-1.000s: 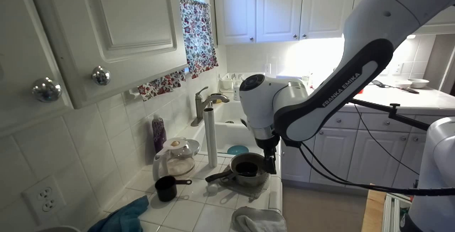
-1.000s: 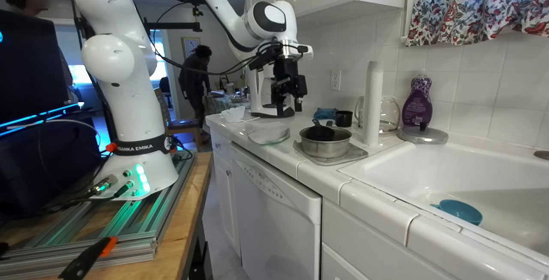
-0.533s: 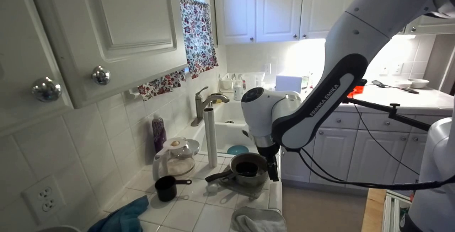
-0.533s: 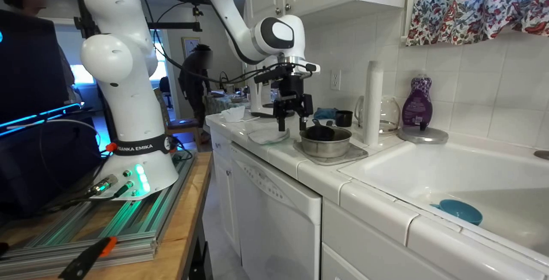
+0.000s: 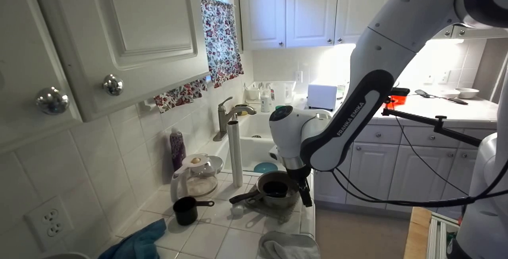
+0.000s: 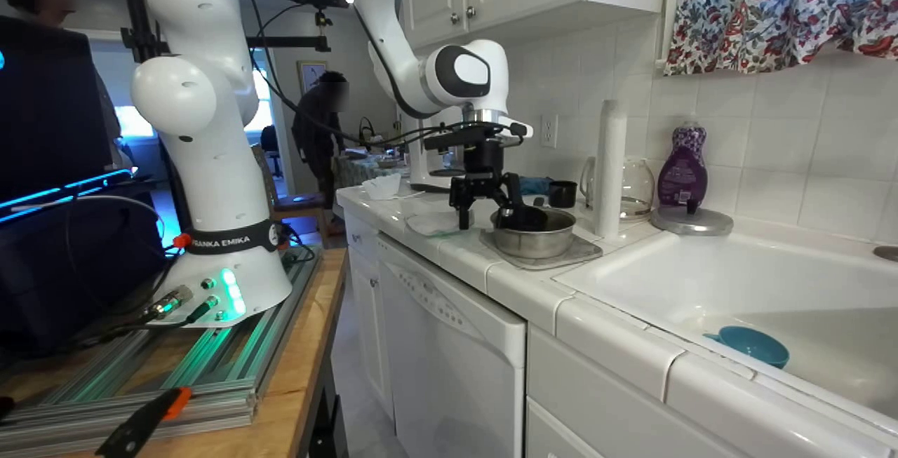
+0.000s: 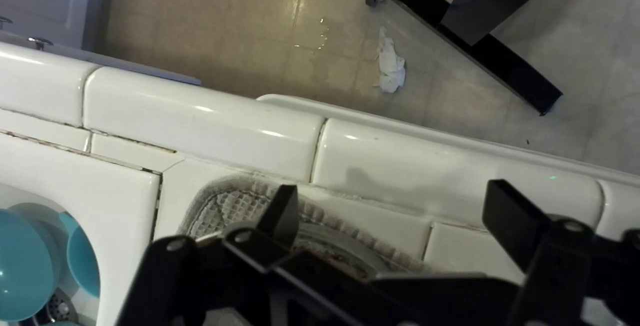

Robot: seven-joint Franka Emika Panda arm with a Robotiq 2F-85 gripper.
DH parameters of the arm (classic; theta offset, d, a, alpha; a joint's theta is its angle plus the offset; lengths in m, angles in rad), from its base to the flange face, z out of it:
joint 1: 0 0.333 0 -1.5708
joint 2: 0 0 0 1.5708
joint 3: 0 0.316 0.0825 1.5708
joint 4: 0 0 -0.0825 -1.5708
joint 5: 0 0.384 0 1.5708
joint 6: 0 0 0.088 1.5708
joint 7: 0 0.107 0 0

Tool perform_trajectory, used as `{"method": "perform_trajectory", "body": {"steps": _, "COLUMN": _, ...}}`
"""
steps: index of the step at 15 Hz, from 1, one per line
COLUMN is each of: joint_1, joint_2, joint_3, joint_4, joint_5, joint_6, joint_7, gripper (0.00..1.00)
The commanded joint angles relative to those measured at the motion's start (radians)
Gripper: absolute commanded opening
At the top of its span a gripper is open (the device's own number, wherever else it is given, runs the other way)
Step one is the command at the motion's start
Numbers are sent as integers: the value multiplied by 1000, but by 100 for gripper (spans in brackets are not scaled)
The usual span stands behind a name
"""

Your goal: Pick up the scoop, put it upright, move the pot and the bag to the left

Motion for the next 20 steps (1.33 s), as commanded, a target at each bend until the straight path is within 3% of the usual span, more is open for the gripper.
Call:
{"method": "perform_trajectory", "body": {"steps": 1, "joint_1": -5, "joint_2": 19, "joint_3": -2, "joint_4": 25, "joint_5": 15, "joint_6": 21, "joint_7": -62, "gripper": 100}}
{"method": "perform_trajectory", "body": {"steps": 11, "joint_1": 40, "joint_2": -72, "joint_3": 57, "joint_4": -22, "joint_5": 86, "joint_6": 59, "joint_7": -151, "gripper": 100}}
{"method": "perform_trajectory", "body": {"steps": 13, "joint_1": 51, "joint_2": -53, "joint_3": 70, "joint_4": -9, "joint_5": 80, "joint_6": 54, "joint_7": -193, "gripper": 100}}
{"method": "perform_trajectory", "body": {"steps": 20, "joint_1": 59, "joint_2": -22, "joint_3": 70, "joint_4": 17, "joint_5": 41, "joint_6": 44, "joint_7": -158, "gripper": 100}}
